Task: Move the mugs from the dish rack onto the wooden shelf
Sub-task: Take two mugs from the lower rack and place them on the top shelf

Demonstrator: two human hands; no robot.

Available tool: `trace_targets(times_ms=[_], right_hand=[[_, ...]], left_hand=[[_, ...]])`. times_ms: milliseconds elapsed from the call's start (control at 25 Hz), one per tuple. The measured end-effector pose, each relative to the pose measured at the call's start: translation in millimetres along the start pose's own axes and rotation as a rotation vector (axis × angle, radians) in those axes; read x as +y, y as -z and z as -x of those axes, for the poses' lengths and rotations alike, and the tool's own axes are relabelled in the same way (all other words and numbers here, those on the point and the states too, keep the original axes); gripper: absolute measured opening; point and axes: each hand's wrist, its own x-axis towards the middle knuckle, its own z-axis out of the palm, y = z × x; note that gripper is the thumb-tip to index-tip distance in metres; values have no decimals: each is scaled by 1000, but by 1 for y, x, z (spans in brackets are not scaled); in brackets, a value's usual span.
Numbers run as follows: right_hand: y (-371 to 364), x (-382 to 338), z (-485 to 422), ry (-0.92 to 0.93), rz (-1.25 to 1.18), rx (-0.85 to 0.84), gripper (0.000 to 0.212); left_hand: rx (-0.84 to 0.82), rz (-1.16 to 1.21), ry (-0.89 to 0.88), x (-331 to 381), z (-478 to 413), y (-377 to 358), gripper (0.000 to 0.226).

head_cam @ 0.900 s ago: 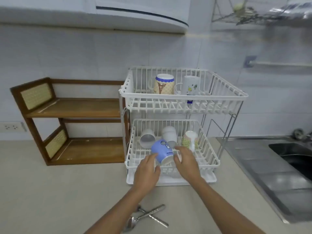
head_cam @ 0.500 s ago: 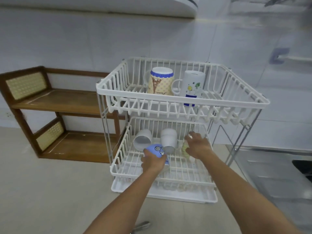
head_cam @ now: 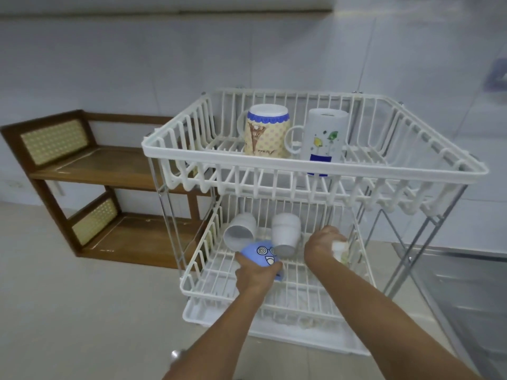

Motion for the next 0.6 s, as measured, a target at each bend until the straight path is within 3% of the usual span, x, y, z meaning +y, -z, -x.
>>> trace_targets(times_ms=[240,360,480,600], right_hand=[[5,4,16,17,186,97,48],[16,33,44,85,100,155,69],[25,74,68,213,-243,167,92],[26,108,103,304,-924,12,89]], left_hand=[[-19,87,-245,19,18,25,85],[-180,78,-374,21,37,59,70],[-309,106,-451,18,57,101,73],[-416,191,-463,6,76,149,77]])
